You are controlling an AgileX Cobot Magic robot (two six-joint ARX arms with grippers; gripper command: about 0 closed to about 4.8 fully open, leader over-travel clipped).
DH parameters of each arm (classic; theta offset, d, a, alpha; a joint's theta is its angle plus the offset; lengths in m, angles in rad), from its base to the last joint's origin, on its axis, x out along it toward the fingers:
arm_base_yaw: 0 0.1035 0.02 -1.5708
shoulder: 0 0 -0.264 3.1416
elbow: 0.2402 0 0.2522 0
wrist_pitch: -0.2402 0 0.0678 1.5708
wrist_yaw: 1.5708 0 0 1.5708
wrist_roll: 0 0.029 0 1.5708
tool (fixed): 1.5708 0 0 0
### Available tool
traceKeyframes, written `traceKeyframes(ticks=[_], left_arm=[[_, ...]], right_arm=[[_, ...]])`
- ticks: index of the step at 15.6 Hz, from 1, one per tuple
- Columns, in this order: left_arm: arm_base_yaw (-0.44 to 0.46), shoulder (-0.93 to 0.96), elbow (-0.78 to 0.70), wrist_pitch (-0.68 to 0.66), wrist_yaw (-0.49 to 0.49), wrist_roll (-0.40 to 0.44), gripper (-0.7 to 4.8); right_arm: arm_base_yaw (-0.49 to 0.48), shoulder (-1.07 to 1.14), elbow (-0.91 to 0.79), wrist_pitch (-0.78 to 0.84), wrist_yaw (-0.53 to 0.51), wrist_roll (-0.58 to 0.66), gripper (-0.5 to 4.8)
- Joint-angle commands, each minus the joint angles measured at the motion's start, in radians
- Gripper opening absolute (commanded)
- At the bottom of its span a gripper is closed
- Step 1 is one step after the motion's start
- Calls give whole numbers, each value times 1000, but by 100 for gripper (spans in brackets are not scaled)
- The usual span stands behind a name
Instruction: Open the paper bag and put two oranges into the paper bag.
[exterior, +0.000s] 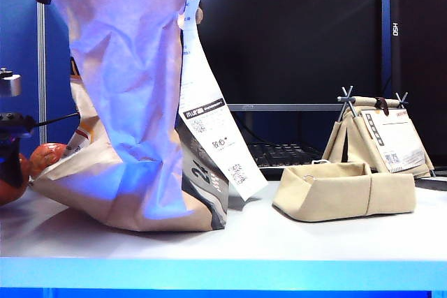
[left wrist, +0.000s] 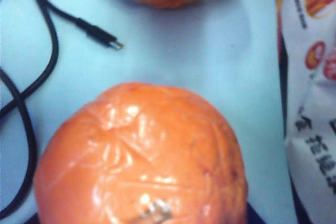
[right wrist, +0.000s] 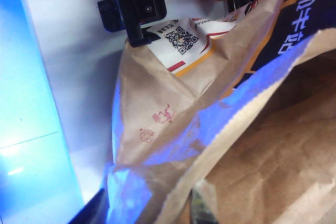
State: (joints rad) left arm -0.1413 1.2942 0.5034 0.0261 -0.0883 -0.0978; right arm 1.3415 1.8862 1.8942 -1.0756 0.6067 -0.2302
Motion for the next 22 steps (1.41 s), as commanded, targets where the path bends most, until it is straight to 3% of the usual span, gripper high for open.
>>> traceKeyframes(ticks=[1, 7, 11, 12, 17, 20, 22], left_arm=[[1, -34, 86, -86, 3, -11, -5], [1, -292, 472, -337, 24, 92, -5], [1, -248, 791, -492, 331, 103, -5], [1, -185, 864, -556, 451, 90, -5], [2, -3, 1002, -785, 737, 103, -5], [2, -2, 1058, -862, 811, 106, -5], [1, -2, 1135, -1006, 811, 152, -5]], right_arm=[[1, -4, 5, -2, 4, 21, 203], [1, -4, 5, -21, 3, 25, 203], [0, -4, 5, -18, 3, 26, 203], [0, -4, 5, -16, 3, 26, 203], [0, -4, 6, -16, 4, 43, 203], [-8, -4, 6, -11, 1, 43, 203], [-10, -4, 6, -5, 2, 43, 203]])
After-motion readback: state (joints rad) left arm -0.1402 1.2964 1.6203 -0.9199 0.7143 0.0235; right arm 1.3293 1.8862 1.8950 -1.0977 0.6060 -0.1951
